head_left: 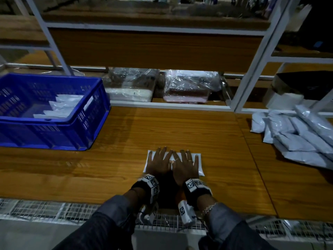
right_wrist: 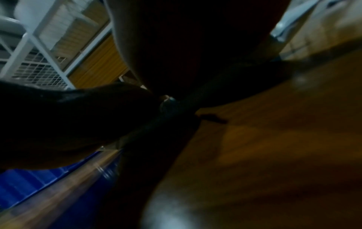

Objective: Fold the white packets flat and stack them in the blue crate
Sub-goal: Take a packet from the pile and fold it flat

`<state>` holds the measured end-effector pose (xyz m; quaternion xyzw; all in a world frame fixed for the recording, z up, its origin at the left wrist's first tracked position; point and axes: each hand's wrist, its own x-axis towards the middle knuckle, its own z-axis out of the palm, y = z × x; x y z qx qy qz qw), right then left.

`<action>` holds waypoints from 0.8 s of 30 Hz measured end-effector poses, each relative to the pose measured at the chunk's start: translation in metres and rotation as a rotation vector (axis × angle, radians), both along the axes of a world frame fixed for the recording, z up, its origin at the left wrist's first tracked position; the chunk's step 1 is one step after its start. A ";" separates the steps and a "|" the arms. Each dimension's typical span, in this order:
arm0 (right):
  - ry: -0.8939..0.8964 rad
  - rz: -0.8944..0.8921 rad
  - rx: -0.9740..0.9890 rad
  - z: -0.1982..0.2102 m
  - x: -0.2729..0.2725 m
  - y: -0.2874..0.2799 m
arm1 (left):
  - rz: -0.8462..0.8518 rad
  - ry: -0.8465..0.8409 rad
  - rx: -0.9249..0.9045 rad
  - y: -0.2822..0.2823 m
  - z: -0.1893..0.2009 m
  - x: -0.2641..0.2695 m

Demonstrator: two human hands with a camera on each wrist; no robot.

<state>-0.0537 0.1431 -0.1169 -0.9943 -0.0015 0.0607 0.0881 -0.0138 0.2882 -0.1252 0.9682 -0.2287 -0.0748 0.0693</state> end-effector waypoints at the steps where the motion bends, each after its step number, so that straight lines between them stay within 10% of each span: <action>1: 0.018 -0.008 0.010 -0.001 0.000 0.001 | 0.011 0.005 -0.011 -0.001 0.001 0.000; 24: 0.210 -0.012 0.197 0.024 0.001 -0.041 | 0.110 -0.016 -0.027 0.025 0.010 -0.006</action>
